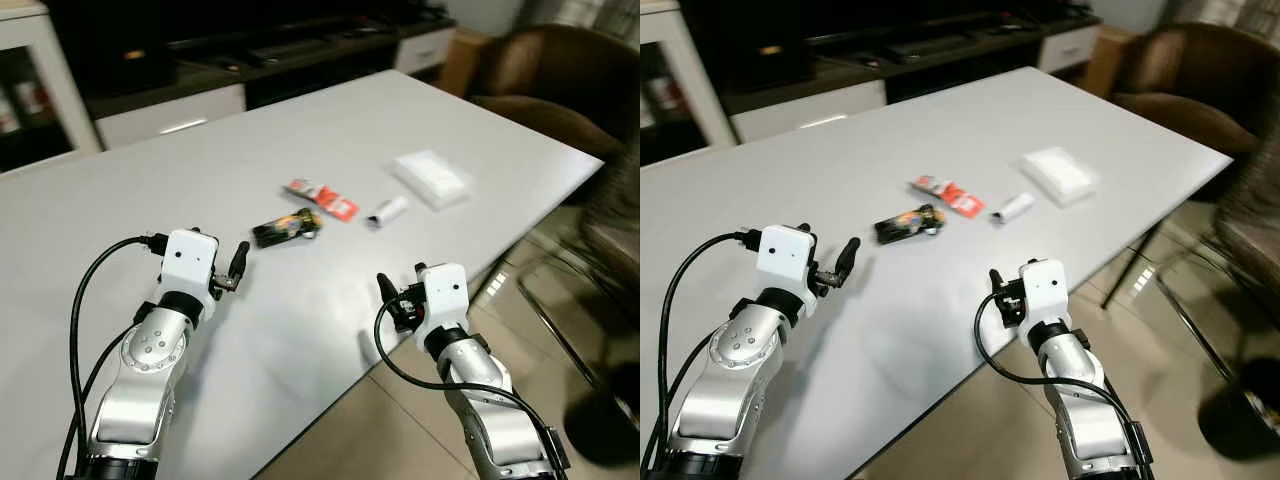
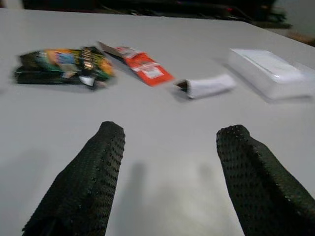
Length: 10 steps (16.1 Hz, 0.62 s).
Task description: Picking trash to rubbish bin
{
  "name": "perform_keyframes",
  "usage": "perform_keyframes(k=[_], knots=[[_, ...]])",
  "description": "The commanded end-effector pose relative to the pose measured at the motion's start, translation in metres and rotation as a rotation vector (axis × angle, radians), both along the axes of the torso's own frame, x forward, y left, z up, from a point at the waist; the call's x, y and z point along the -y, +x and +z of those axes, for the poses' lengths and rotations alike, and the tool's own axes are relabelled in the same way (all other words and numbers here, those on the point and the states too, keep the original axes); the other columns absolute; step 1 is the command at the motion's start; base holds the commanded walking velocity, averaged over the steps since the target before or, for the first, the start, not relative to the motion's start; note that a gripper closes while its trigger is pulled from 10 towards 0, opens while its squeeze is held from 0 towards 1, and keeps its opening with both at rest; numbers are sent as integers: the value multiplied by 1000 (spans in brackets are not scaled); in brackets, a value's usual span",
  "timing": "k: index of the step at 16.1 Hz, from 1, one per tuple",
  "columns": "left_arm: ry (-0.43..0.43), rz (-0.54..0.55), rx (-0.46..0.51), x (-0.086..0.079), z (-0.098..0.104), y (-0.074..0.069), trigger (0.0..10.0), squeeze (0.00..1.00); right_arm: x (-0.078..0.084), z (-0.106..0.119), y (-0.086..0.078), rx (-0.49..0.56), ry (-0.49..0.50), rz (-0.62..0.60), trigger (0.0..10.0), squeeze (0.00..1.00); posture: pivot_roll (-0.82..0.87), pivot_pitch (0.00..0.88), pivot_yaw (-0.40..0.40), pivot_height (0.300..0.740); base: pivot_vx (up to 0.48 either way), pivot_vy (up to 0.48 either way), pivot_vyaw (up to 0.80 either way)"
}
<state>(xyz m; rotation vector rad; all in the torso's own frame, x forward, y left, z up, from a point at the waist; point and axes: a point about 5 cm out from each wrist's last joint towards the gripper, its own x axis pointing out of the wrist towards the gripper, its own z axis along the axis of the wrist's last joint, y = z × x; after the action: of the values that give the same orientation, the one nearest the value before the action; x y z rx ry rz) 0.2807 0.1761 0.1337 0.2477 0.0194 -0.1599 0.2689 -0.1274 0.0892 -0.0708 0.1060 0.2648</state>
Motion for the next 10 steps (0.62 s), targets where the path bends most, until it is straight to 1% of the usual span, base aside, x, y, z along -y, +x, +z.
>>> perform_keyframes(k=[1, 3, 10], knots=[[-9, -26, 18, 5, 4, 1, 10000, 0, 6, -1, 0, -10, 0, -19, 10000, 0, -26, 0, -49, 740, 292, 0, -706], [-11, -26, 19, 4, 4, 1, 10000, 0, 7, -1, -1, -12, 0, -23, 10000, 0, -26, 0, -48, 740, 296, 0, -609], [-7, -39, 14, 5, 3, -1, 10000, 0, 5, -2, -2, -7, -13, -7, 10000, 0, -26, 0, -51, 740, 296, 0, 0]])
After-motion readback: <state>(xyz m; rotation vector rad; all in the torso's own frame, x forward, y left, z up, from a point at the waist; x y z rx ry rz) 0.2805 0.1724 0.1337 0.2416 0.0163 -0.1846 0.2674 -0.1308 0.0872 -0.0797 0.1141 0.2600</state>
